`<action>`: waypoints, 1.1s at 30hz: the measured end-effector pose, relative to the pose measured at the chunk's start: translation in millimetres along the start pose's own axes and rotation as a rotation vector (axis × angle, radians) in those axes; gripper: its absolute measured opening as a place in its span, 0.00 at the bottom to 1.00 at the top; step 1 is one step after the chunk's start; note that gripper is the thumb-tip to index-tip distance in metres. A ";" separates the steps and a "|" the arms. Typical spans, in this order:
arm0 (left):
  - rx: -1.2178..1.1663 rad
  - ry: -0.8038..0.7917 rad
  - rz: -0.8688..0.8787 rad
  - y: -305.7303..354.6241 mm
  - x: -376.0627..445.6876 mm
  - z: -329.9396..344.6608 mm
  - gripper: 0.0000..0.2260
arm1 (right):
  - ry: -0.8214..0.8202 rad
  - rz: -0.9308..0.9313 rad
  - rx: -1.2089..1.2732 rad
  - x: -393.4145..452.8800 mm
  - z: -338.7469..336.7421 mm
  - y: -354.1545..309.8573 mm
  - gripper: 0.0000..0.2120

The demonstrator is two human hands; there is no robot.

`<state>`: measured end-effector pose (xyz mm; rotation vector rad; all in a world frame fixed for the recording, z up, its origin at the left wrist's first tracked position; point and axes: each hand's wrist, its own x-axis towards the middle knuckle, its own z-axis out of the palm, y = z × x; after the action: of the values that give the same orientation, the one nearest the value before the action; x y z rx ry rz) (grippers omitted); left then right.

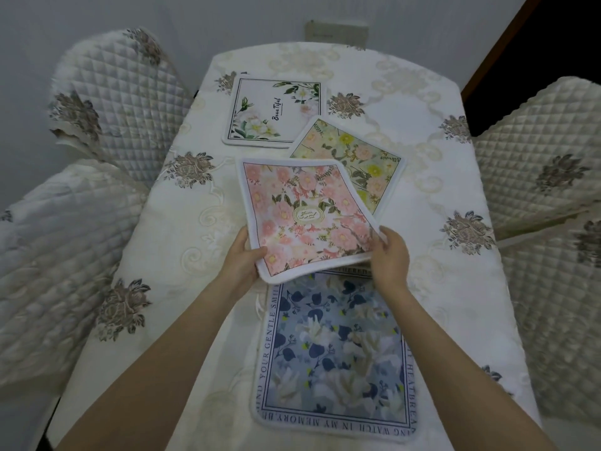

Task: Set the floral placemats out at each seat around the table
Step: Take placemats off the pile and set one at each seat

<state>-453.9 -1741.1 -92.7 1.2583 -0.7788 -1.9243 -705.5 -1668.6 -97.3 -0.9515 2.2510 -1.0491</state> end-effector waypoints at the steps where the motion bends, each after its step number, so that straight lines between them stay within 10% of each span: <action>1: 0.008 -0.012 -0.016 -4.0 -6.8 -5.4 0.25 | 0.005 0.045 -0.003 -1.4 -7.8 2.8 0.18; 14: 0.220 -0.127 -0.122 -44.4 -87.4 -24.2 0.23 | -0.130 0.319 -0.114 -67.6 -58.8 48.6 0.09; 33: 1.294 0.235 0.043 -109.4 -144.1 -1.8 0.12 | -0.029 0.258 -0.315 -170.6 -80.9 104.4 0.03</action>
<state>-436.1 -1561.6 -105.6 2.0613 -2.0192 -1.0679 -689.2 -1453.9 -110.9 -0.7608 2.4789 -0.5773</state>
